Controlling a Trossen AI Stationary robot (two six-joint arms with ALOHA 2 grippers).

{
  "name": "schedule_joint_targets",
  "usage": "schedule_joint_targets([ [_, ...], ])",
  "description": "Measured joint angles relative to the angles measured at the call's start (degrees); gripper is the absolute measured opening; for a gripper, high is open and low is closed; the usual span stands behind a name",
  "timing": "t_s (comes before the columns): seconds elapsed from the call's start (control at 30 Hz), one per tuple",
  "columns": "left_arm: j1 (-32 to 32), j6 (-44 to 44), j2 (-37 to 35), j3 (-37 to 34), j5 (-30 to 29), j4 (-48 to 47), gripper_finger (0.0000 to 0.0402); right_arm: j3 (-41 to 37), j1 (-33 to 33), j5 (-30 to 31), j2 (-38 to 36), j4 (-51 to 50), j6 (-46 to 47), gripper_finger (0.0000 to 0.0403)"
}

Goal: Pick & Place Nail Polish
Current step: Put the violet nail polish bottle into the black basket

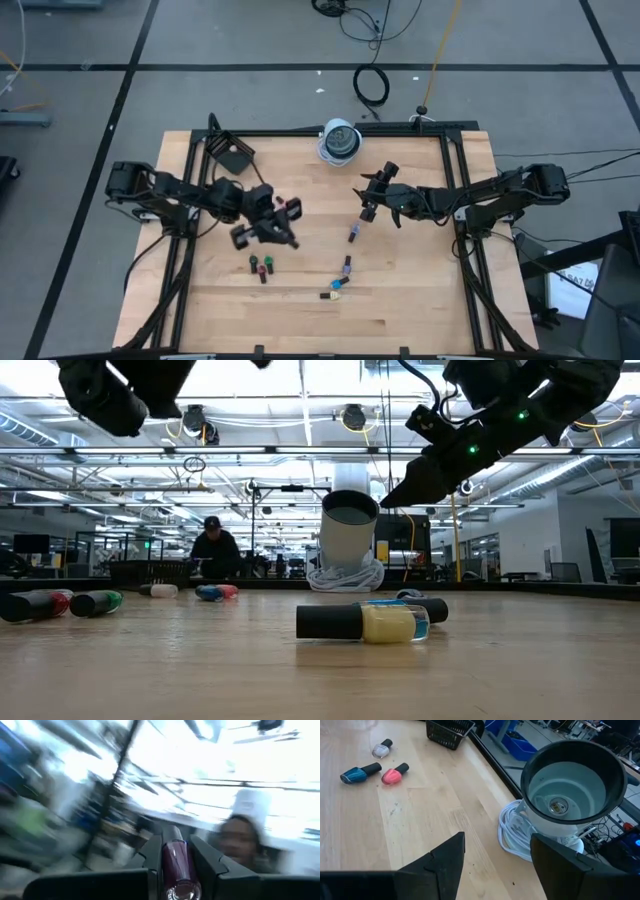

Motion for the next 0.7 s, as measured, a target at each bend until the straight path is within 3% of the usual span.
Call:
schedule_joint_targets([
  [0.13,-1.6,-1.1,-0.9,0.9,5.0,-1.0,0.0055,0.0,0.0,0.0,0.0,0.6,0.0,0.0212],
  [0.43,-0.9,1.3,-1.2,0.9,5.0,-3.5,0.0055,0.0,0.0,0.0,0.0,0.7,0.4,0.0212],
  [0.57,-0.2,8.1,-1.1,0.9,3.9,-6.4,0.0055,0.0,0.0,0.0,0.0,0.6,0.4,0.0212],
  [0.7,0.5,17.8,-1.1,0.9,-0.8,-15.7,0.0055,0.0,0.0,0.0,0.0,0.5,0.4,0.0212],
])
